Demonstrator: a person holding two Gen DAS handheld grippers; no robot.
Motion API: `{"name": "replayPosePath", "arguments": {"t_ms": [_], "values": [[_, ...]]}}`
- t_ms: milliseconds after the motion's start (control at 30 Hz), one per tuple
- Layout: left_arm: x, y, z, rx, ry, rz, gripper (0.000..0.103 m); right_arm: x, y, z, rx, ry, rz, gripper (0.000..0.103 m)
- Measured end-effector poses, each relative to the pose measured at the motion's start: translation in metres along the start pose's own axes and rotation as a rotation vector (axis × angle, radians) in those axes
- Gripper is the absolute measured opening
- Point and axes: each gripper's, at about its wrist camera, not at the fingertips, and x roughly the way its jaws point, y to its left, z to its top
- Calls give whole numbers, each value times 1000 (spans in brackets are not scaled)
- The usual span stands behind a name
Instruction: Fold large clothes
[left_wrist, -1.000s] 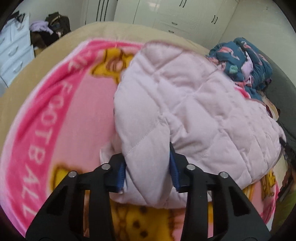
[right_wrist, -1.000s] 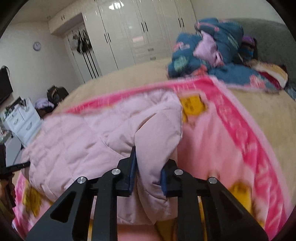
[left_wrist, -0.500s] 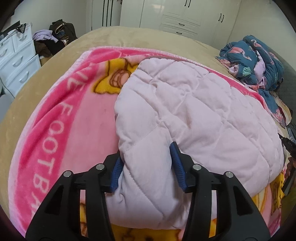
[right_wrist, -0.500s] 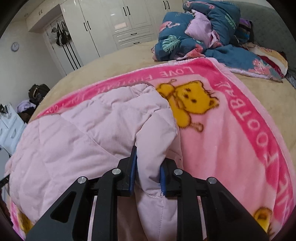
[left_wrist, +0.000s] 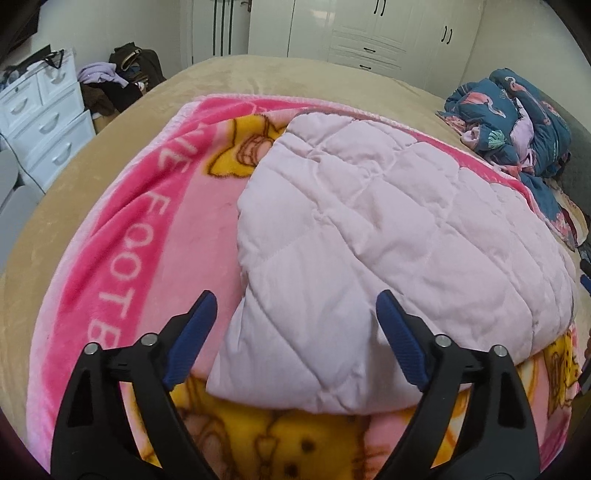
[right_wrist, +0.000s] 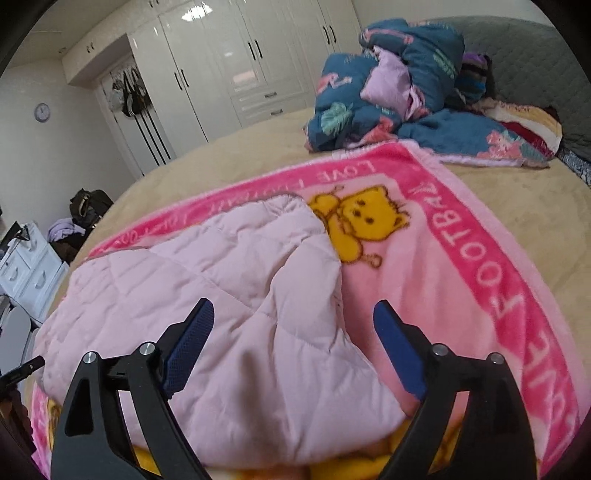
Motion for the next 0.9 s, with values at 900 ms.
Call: {"name": "replayPosePath", "arguments": {"t_ms": [900], "values": [[-66,-55,-51,106,-53,-25,94,-96,-1,-64,16,-48,64,99]]}}
